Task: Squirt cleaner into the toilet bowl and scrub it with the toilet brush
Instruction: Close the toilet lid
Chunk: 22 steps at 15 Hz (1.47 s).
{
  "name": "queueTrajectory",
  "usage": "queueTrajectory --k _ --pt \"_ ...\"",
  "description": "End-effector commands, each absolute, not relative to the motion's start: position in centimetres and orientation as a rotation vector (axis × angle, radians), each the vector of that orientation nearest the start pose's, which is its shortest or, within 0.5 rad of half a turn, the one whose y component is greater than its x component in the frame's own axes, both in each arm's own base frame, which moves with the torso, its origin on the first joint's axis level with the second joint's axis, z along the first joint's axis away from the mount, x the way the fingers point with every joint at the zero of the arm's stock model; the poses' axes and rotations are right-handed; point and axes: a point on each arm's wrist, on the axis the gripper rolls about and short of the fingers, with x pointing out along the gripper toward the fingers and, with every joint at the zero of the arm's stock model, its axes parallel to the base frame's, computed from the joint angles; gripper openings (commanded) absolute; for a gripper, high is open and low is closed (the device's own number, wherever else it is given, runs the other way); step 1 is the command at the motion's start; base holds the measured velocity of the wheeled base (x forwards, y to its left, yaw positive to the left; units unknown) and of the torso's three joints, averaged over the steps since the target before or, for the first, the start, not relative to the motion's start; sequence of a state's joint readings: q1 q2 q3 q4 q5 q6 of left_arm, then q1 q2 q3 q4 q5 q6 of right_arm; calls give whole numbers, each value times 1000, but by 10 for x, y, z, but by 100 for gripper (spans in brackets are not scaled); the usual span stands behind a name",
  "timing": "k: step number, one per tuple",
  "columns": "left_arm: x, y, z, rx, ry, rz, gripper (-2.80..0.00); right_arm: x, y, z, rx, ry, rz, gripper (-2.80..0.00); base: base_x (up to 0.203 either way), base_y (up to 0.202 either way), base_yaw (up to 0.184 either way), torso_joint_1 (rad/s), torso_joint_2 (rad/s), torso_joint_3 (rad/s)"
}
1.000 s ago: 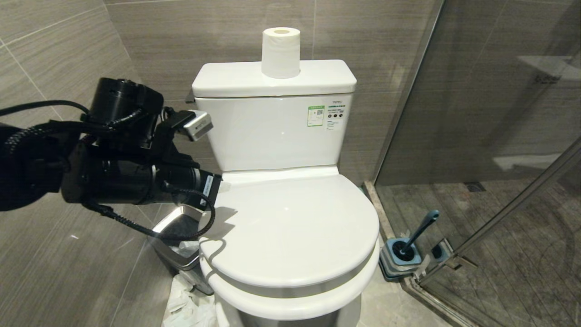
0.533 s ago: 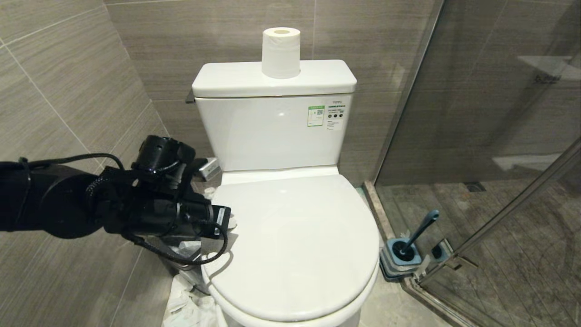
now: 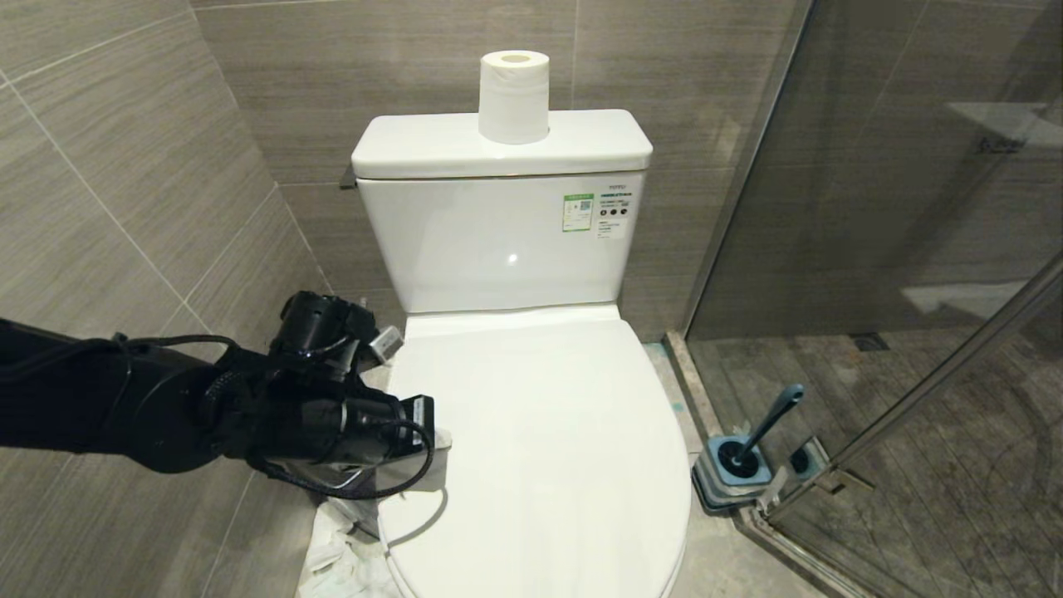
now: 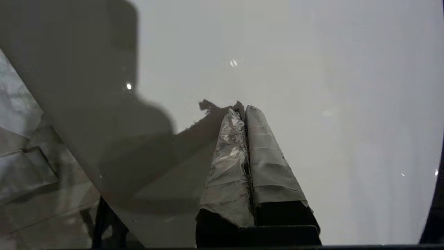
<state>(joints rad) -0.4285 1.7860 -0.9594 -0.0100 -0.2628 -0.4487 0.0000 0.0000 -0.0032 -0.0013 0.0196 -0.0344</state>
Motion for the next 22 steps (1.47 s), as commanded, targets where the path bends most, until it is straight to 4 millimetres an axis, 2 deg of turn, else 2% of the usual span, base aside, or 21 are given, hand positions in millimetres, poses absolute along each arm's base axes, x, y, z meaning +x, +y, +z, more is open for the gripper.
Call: queueTrajectory --k 1,13,22 --pt "276 -132 125 -343 1026 -436 -280 -23 0 77 -35 -3 20 -280 0 0 0 0 0 0" --pt "289 -135 89 -539 1139 -338 -280 -23 0 77 -35 -3 20 -280 0 0 0 0 0 0" --pt "305 -138 59 -598 1171 -281 -280 -23 0 77 -35 -3 20 -280 0 0 0 0 0 0"
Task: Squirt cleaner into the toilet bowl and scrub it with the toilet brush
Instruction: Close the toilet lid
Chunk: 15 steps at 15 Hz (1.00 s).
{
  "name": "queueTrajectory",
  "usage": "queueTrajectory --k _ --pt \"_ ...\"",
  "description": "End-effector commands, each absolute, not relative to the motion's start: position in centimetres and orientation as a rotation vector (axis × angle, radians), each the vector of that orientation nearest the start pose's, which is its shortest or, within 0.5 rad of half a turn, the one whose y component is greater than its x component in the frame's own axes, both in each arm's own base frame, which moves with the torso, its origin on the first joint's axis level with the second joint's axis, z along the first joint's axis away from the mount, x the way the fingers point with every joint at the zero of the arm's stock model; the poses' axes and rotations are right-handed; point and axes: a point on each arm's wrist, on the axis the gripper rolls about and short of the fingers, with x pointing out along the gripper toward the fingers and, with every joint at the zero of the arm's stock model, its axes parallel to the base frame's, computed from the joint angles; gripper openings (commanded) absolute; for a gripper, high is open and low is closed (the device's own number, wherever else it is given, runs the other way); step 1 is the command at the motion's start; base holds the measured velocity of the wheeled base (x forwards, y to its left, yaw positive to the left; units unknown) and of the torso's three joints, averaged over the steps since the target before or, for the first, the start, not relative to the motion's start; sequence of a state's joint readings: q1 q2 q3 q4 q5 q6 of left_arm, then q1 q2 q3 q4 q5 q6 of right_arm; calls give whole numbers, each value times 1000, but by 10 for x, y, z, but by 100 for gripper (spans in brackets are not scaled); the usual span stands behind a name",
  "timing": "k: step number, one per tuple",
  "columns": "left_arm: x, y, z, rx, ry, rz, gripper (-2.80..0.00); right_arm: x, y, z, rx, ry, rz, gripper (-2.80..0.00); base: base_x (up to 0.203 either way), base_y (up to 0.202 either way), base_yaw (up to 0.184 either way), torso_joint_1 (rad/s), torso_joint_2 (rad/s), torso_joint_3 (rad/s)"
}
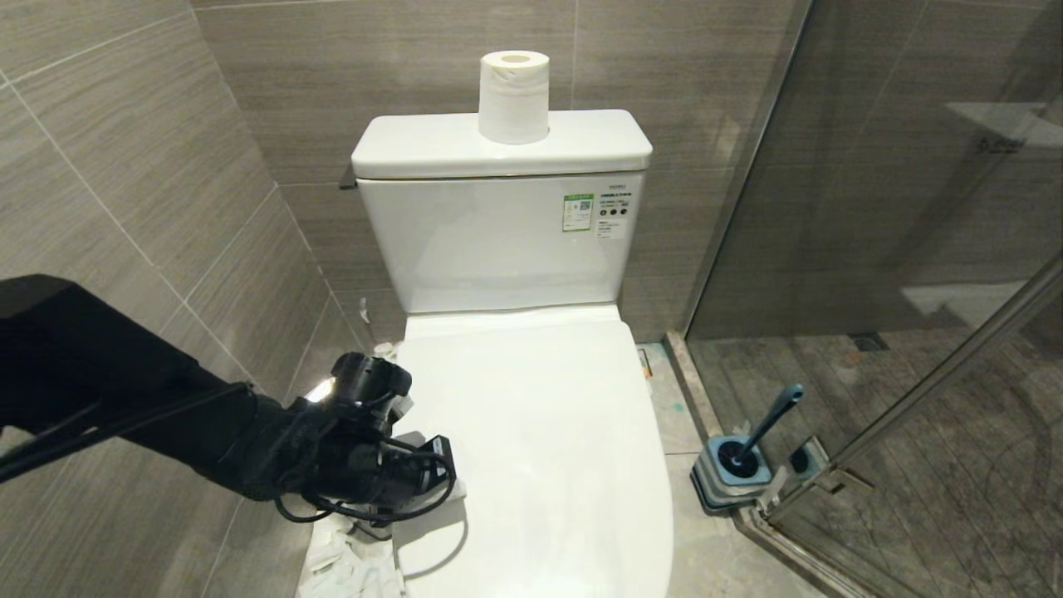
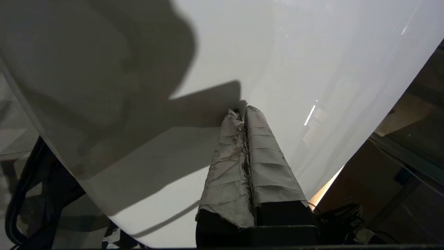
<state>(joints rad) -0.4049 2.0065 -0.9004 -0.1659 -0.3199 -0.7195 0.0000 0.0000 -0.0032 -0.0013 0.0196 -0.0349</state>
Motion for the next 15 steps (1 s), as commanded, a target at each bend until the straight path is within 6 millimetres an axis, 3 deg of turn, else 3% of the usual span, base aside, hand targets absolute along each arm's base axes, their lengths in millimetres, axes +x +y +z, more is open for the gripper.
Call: queueTrajectory --k 1,3,7,11,15 --pt "307 -138 57 -613 1175 -271 -280 -23 0 76 -35 -5 20 -280 0 0 0 0 0 0" --pt "308 -139 54 -625 1181 -261 -280 -23 0 77 -35 -4 20 -280 0 0 0 0 0 0" --pt "310 -138 67 -632 1138 -280 -280 -23 0 77 -35 -3 20 -280 0 0 0 0 0 0" --pt "299 -122 122 -640 976 -332 -280 -23 0 77 -35 -3 20 -280 0 0 0 0 0 0" --pt "262 -98 185 -446 770 -372 -280 -23 0 76 -35 -4 20 -280 0 0 0 0 0 0"
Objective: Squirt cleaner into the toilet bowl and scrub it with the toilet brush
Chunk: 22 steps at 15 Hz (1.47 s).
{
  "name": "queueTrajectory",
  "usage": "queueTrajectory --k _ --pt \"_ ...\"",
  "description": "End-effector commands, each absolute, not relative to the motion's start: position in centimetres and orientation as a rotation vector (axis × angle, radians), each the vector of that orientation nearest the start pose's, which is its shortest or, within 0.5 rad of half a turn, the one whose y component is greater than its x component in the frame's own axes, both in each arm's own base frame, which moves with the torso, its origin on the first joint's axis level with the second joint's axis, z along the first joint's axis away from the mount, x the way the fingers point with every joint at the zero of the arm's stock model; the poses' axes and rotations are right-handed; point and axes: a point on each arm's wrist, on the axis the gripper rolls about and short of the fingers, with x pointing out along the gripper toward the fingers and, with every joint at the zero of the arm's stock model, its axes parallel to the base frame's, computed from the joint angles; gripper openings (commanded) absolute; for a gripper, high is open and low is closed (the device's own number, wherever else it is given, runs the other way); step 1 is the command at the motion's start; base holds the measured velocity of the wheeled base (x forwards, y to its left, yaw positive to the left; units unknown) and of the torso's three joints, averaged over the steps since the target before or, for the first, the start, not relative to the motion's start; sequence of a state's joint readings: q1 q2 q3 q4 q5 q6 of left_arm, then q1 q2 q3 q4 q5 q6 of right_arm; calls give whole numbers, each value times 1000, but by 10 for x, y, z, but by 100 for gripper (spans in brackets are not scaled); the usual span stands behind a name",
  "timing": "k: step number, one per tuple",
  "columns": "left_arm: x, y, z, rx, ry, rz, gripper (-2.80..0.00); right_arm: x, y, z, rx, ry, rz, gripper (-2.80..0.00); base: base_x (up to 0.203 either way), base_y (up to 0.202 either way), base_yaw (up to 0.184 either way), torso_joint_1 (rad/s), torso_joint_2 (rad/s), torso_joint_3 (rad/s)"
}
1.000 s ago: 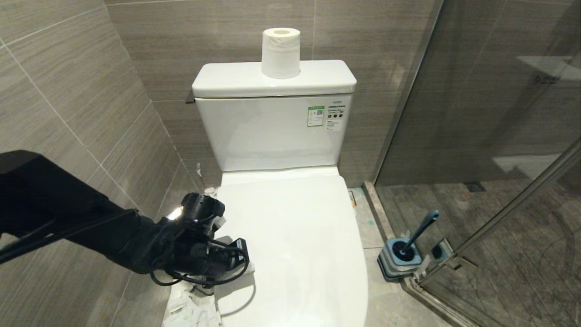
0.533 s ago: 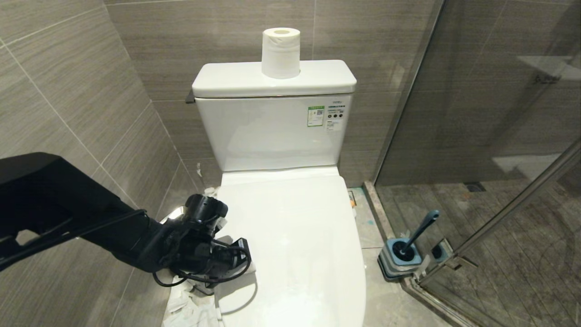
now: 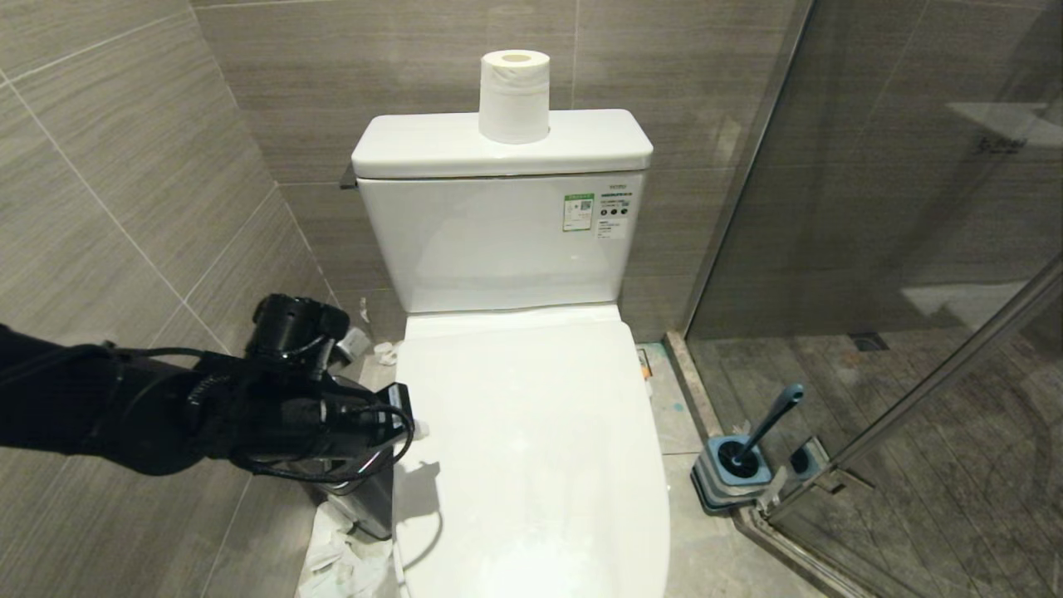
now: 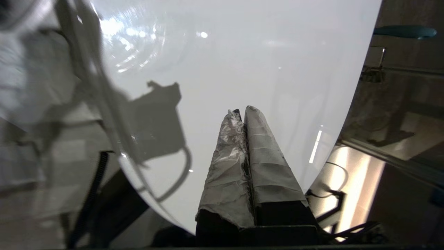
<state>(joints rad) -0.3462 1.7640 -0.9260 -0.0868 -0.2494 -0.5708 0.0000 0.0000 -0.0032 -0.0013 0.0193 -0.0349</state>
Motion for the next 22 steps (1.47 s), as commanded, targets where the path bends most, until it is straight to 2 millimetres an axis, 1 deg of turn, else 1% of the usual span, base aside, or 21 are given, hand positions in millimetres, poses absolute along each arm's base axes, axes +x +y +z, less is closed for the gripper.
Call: queueTrajectory --k 1,4,6,8,11,14,15,17,18,20,22 --pt "250 -93 197 -381 736 -366 -280 -23 0 77 -35 -3 20 -280 0 0 0 0 0 0" --pt "212 -76 230 -158 657 -330 -280 -23 0 77 -35 -3 20 -280 0 0 0 0 0 0" --pt "191 -65 250 -38 581 -317 -280 -23 0 76 -35 -5 20 -280 0 0 0 0 0 0" --pt "170 -53 280 34 508 -301 -280 -23 0 76 -35 -5 20 -280 0 0 0 0 0 0" --pt "133 -39 324 70 350 -257 -280 -23 0 77 -35 -3 20 -280 0 0 0 0 0 0" --pt "84 -22 366 32 126 -217 -280 -23 0 77 -35 -3 20 -280 0 0 0 0 0 0" --pt "67 -15 376 15 60 -192 -280 -23 0 77 -35 -3 20 -280 0 0 0 0 0 0" --pt "34 -6 385 -30 -38 -169 -280 -23 0 77 -35 -3 20 -280 0 0 0 0 0 0" --pt "15 -2 385 -49 -70 -168 -280 -23 0 77 -35 -3 20 -280 0 0 0 0 0 0" --pt "-26 5 375 -65 -97 -179 -280 -23 0 77 -35 -3 20 -280 0 0 0 0 0 0" --pt "-64 9 359 -78 -129 -195 -280 -23 0 77 -35 -3 20 -280 0 0 0 0 0 0"
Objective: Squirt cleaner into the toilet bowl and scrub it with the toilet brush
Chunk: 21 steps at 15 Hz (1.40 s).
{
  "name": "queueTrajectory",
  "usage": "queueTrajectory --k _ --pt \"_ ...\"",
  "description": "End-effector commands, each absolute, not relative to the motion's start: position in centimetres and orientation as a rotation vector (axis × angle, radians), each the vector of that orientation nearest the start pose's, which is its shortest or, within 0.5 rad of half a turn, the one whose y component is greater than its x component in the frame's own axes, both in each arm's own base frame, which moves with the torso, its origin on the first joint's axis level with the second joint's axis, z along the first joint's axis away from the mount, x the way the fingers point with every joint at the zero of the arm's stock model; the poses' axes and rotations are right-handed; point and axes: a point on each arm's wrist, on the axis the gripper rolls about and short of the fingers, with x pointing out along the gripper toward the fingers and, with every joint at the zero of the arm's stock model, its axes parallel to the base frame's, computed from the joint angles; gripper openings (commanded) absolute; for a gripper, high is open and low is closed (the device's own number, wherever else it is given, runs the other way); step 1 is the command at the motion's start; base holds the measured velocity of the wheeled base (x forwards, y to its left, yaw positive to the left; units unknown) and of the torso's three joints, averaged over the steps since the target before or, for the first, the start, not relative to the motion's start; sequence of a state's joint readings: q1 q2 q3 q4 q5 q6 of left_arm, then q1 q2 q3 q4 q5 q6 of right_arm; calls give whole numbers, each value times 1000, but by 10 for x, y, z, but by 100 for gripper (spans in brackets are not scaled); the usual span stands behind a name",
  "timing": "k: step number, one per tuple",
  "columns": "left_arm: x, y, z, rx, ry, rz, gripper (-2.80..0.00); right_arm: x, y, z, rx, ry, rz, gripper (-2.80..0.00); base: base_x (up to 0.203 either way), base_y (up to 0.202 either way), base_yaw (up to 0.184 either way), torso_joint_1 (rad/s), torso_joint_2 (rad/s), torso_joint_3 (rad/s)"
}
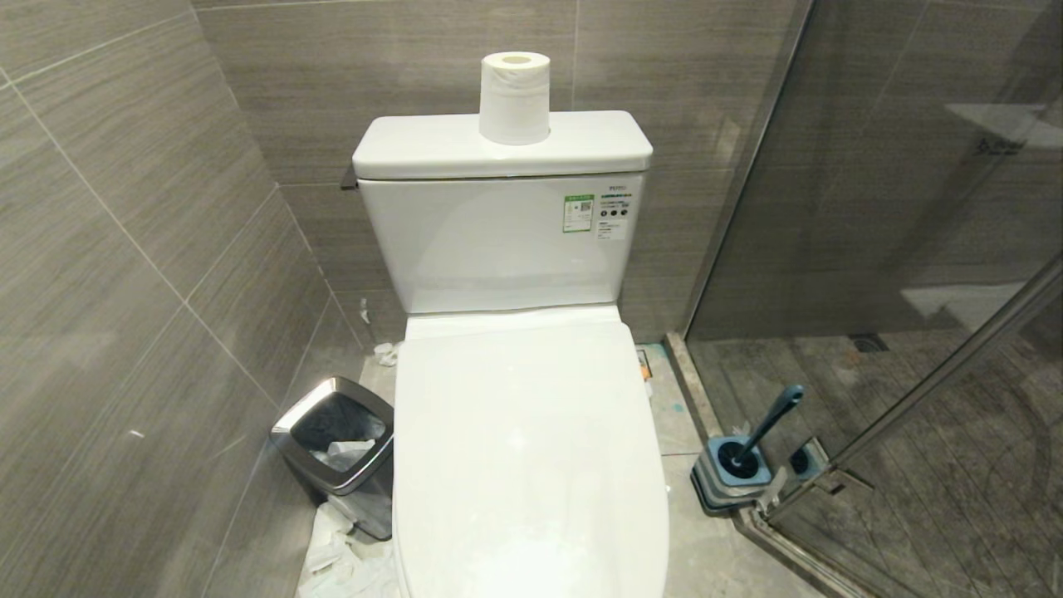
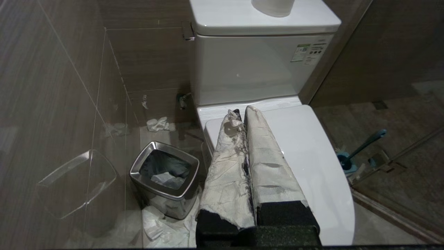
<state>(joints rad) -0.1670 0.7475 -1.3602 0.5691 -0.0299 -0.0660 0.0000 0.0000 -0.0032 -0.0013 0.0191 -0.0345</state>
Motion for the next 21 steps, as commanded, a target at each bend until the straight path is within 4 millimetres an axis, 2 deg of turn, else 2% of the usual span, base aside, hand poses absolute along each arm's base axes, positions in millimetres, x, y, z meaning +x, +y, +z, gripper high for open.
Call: queueTrajectory --k 1,5,6,8,11,15,17,19,21 --pt "-79 10 349 -82 -145 -196 -280 -23 0 77 -35 -4 20 -280 0 0 0 0 0 0" --pt "-126 10 303 -83 -223 -165 -280 -23 0 77 -35 -3 20 -280 0 0 0 0 0 0" --pt "-133 9 292 -83 -237 -153 -280 -23 0 77 -35 -3 20 -280 0 0 0 0 0 0" --pt "-136 5 286 -83 -246 -134 -280 -23 0 76 -35 -5 20 -280 0 0 0 0 0 0" --pt "-157 -4 271 -75 -316 -127 -280 -23 0 77 -35 -4 20 -280 0 0 0 0 0 0" --pt "-180 -4 234 -42 -394 -145 -280 -23 0 77 -35 -3 20 -280 0 0 0 0 0 0" --pt "-173 -4 225 -3 -370 -137 -280 -23 0 77 -35 -3 20 -280 0 0 0 0 0 0" --pt "-158 -3 221 21 -363 -127 -280 -23 0 77 -35 -3 20 -280 0 0 0 0 0 0" --pt "-139 -3 222 36 -450 -122 -280 -23 0 76 -35 -5 20 -280 0 0 0 0 0 0"
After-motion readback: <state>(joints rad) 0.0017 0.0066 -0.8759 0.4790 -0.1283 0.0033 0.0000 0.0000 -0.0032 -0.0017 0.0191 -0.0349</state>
